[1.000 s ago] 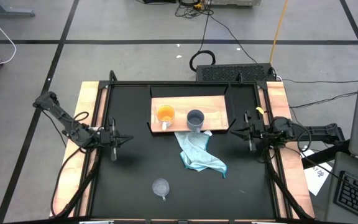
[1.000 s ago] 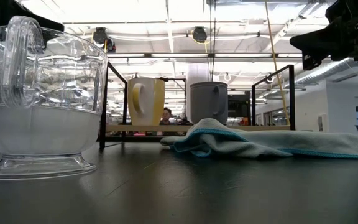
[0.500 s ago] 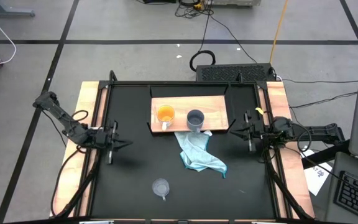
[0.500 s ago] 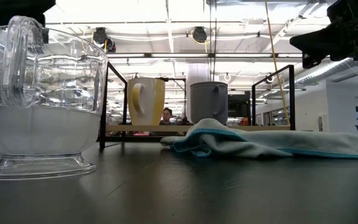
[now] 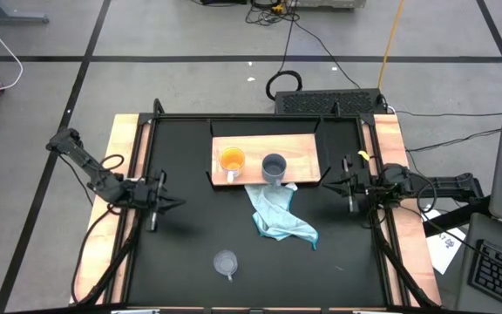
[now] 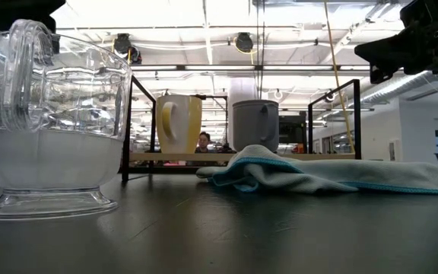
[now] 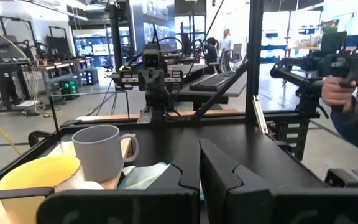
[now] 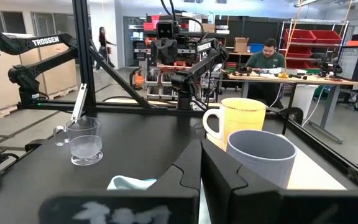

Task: Stack small to large cups/mugs on shelf
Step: Put the transparent mug on the shelf

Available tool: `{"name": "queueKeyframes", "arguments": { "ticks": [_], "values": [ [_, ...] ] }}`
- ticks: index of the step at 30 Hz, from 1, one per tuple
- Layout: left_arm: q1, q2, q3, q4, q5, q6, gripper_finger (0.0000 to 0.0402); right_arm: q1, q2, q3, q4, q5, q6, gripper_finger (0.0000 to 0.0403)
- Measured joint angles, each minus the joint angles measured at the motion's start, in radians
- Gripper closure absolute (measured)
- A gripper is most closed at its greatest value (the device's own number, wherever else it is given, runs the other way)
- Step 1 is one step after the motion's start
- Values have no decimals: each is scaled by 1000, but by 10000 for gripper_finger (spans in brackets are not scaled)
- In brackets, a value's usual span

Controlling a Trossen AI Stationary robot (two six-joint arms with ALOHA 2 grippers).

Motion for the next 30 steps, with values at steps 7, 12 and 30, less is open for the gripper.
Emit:
{"name": "queueKeyframes", "arguments": {
  "ticks": [7,12,30],
  "values": [
    [0,1,0,50,-20,0,399,0,0,0,8,0,-16,403],
    [0,49,0,38,-14,1,400,0,0,0,8,0,-22,403],
    [0,238,16,163,35,-53,401,0,0,0,23,0,-49,403]
  ]
}}
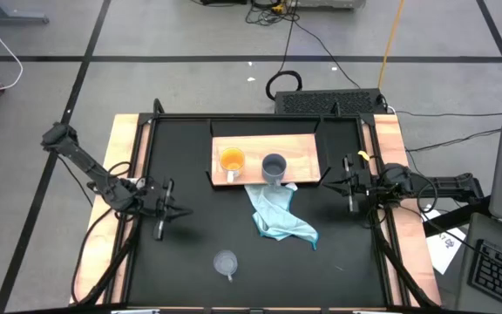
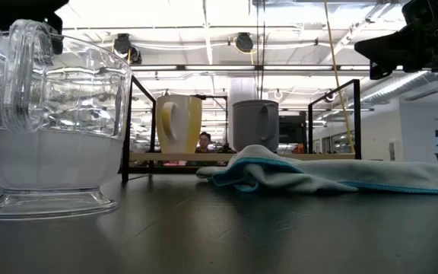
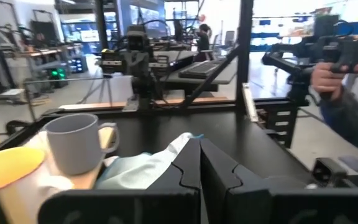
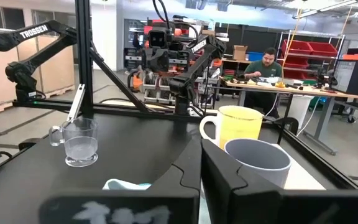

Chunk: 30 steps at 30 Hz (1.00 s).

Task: Stack small to large cups/mugs on shelf
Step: Put the transparent mug on the shelf

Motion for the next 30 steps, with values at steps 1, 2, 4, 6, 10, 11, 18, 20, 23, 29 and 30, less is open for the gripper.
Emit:
{"name": "queueKeyframes", "arguments": {
  "ticks": [1,2,4,6,10,11,18,20,23,29,30],
  "values": [
    [0,9,8,0,8,-7,401,0,0,0,0,0,0,403],
    [0,20,18,-4,12,-11,401,0,0,0,0,0,1,403],
    [0,45,41,-18,18,-16,401,0,0,0,0,0,2,403],
    [0,73,71,-49,24,-20,401,0,0,0,0,0,3,403],
    [0,138,133,-78,26,-29,401,0,0,0,0,0,3,403],
    [0,156,150,-93,27,-30,401,0,0,0,0,0,3,403],
    [1,287,271,-213,28,-84,401,0,0,0,0,0,3,403],
    [1,327,308,-256,28,-98,401,0,0,0,0,0,3,403],
    [1,387,367,-302,28,-103,401,0,0,0,0,1,3,403],
    [1,488,483,-375,69,-104,401,0,0,-31,33,1,4,403],
    [1,500,498,-392,71,-106,401,0,0,-42,49,1,4,403]
  ]
}}
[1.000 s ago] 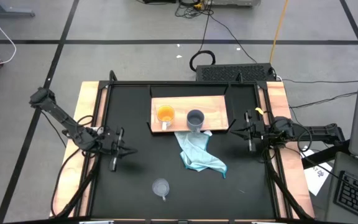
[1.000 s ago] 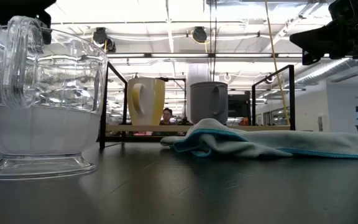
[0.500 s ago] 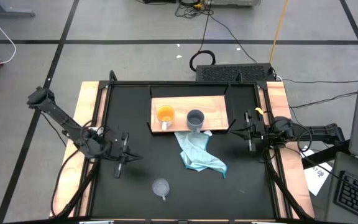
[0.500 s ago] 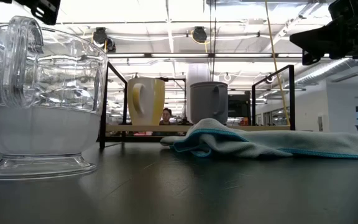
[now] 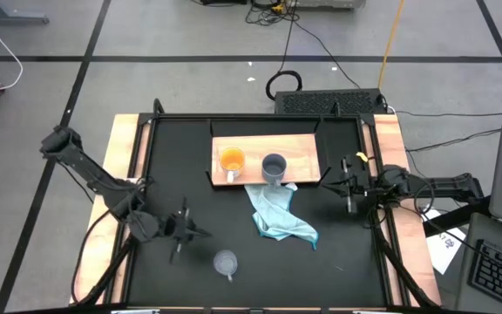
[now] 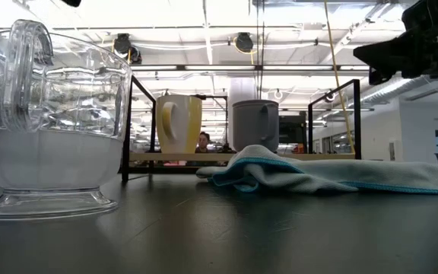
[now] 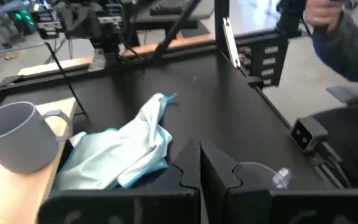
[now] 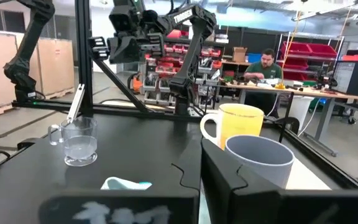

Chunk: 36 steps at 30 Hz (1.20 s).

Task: Stack small to large cups/mugs on shelf
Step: Put the transparent mug on the shelf

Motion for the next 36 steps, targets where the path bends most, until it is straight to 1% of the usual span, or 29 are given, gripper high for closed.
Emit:
{"name": "queueKeyframes", "arguments": {
  "ticks": [3,7,13,20,25,27,36],
  "values": [
    [8,33,41,-32,18,-32,401,0,0,-20,49,0,0,403],
    [35,80,90,-93,102,-127,401,0,1,-22,54,0,1,403],
    [55,170,145,-125,183,-221,401,0,0,-25,76,0,0,403],
    [74,241,215,-153,226,-328,394,0,0,-26,77,0,-7,403],
    [81,308,286,-204,267,-334,362,0,0,-27,77,0,-8,403],
    [90,337,323,-258,290,-337,344,0,0,-27,77,0,-8,403],
    [165,452,485,-498,404,-432,244,0,0,-28,77,0,-8,403]
  ]
}}
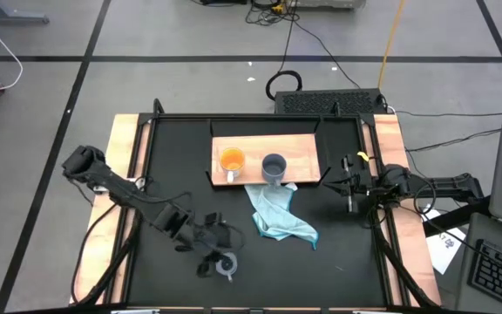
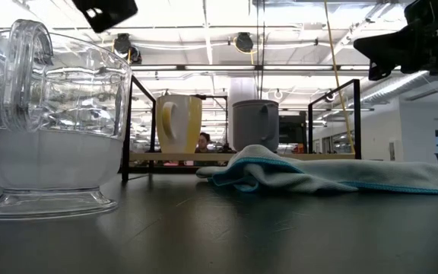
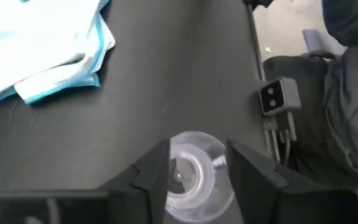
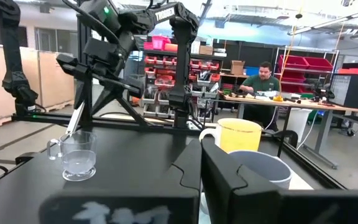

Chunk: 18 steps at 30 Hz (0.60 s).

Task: Stack small to large cups/mugs on shelf
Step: Put the transparent mug on the shelf

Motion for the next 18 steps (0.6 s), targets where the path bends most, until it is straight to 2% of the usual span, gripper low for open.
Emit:
{"name": "queueKeyframes", "arguments": {
  "ticks": [8,12,18],
  "values": [
    [67,46,41,-108,116,-37,177,0,0,-1,-12,0,0,403],
    [79,52,40,-180,124,-64,168,0,0,-1,-17,0,0,403],
    [76,50,20,-173,128,-99,167,0,0,-1,-42,0,0,403]
  ]
}}
